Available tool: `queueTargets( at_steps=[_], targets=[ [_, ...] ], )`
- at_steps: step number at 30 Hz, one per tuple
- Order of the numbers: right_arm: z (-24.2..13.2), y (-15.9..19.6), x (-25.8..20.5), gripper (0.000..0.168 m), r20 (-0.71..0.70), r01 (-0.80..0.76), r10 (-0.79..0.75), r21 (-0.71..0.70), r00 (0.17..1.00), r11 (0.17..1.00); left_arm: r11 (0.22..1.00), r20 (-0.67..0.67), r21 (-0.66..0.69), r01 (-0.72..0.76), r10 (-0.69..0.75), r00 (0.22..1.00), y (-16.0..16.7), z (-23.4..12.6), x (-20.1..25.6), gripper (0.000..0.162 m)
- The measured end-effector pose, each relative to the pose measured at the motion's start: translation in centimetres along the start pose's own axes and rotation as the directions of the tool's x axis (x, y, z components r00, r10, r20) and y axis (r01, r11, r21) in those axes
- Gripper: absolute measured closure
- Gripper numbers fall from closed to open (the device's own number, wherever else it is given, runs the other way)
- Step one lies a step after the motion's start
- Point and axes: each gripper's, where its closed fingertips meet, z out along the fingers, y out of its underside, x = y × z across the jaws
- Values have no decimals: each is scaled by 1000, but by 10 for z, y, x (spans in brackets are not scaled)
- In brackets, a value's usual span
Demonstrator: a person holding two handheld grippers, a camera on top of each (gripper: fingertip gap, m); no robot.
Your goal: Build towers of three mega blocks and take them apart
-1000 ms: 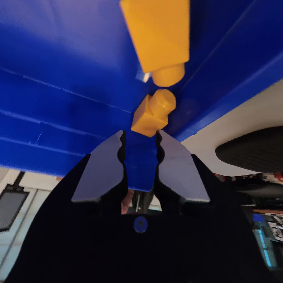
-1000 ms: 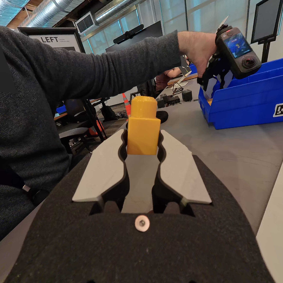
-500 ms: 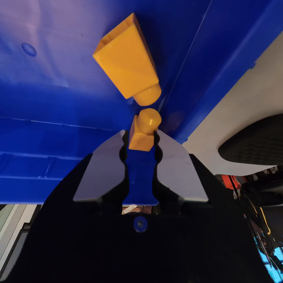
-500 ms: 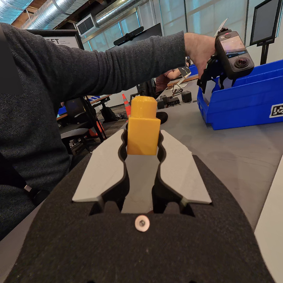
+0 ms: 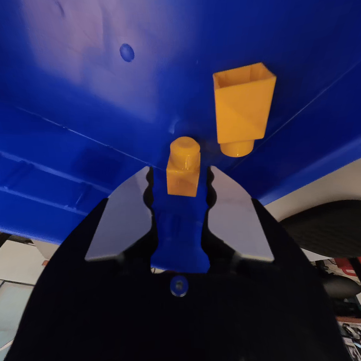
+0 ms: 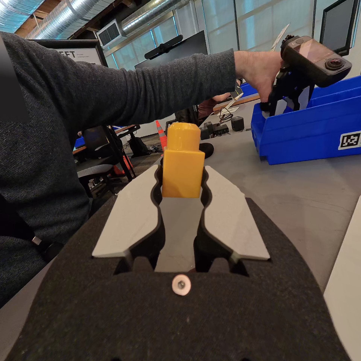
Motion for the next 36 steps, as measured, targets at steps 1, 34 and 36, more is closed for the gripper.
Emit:
queueTargets(
  at_steps=[1, 34, 36],
  targets=[
    [0, 0, 0, 131, 0, 0, 0, 0, 1000, 1000, 1000, -11, -1, -12, 12, 1000, 2, 1, 2, 104],
    [-5, -4, 26, 131, -196, 8, -2, 30, 981, 1000, -80, -366, 926, 370, 58, 929, -176, -263, 192, 128],
    [-6, -6, 27, 131, -206, 14, -6, 39, 979, 999, -169, -439, 870, 463, 165, 883, -186, -271, 203, 128]
  ],
)
